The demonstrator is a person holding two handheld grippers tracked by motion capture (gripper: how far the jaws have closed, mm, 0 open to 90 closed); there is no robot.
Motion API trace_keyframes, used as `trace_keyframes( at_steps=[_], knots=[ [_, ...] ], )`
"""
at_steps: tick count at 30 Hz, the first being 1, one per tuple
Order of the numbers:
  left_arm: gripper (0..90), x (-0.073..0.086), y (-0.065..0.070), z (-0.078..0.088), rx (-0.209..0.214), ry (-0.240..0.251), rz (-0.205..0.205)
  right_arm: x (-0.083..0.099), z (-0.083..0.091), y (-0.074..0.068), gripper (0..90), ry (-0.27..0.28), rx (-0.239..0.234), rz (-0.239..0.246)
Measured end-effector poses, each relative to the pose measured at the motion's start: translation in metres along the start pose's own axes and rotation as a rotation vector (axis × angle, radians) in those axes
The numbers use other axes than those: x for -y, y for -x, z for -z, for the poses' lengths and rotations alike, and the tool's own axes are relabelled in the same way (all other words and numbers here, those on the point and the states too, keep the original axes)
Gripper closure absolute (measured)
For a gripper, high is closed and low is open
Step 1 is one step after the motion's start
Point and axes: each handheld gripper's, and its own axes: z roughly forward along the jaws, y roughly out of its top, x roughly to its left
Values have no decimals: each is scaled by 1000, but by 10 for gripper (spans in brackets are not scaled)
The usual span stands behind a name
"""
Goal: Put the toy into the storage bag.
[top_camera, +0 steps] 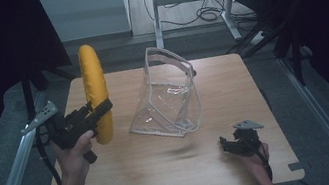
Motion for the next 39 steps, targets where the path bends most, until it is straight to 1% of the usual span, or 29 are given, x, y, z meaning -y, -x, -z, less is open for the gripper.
trace_keyframes(
  at_steps=[3, 11, 20, 25, 39],
  knots=[
    [510, -1, 2, -6, 3, 17, 0, 0, 0, 0, 201, 1, 0, 2],
    [510, -5, 7, -16, 10, 22, -8, 0, 0, 0, 201, 2, -1, 3],
    [510, -11, 15, -25, 23, 51, -14, 0, 0, 0, 201, 3, 0, 1],
    [510, -14, 19, -30, 27, 58, -16, 0, 0, 0, 201, 3, 0, 1],
    [510, -17, 23, -40, 28, 69, -17, 0, -1, 0, 201, 3, 0, 2]
  ],
)
